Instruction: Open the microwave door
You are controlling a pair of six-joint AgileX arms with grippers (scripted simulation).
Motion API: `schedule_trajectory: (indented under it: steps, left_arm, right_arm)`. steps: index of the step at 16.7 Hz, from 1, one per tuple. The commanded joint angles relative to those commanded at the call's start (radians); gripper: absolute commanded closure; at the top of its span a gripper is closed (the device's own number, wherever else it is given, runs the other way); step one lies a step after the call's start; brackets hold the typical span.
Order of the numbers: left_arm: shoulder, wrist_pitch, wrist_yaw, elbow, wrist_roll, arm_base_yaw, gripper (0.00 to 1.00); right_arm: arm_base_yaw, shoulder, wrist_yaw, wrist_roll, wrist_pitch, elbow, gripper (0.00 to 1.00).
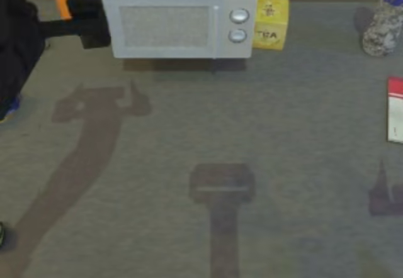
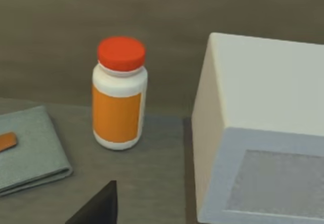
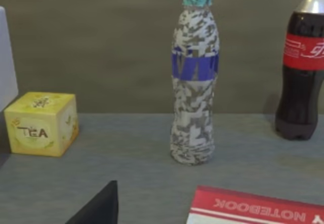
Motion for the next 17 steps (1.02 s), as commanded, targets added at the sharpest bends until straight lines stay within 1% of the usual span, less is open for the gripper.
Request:
schedule_trajectory:
  steps: [5,9,12,17]
  left_arm:
    - [0.484,0.003,-0.159,0.340,-0.098,-0.178,0.00]
    - [0.745,-0.013,-0.251,0.520,-0.146,-0.282,0.00]
    - [0.841,-0.024,-0.288,0.586,-0.163,-0.322,0.00]
    - [0.853,-0.026,-0.292,0.594,-0.165,-0.327,0.00]
  right_arm:
    - [0.000,0.000,0.000,0.000,0.000,0.000,0.00]
    - [0.000,0.000,0.000,0.000,0.000,0.000,0.00]
    - [0.000,0.000,0.000,0.000,0.000,0.000,0.00]
    - [0.000,0.000,0.000,0.000,0.000,0.000,0.00]
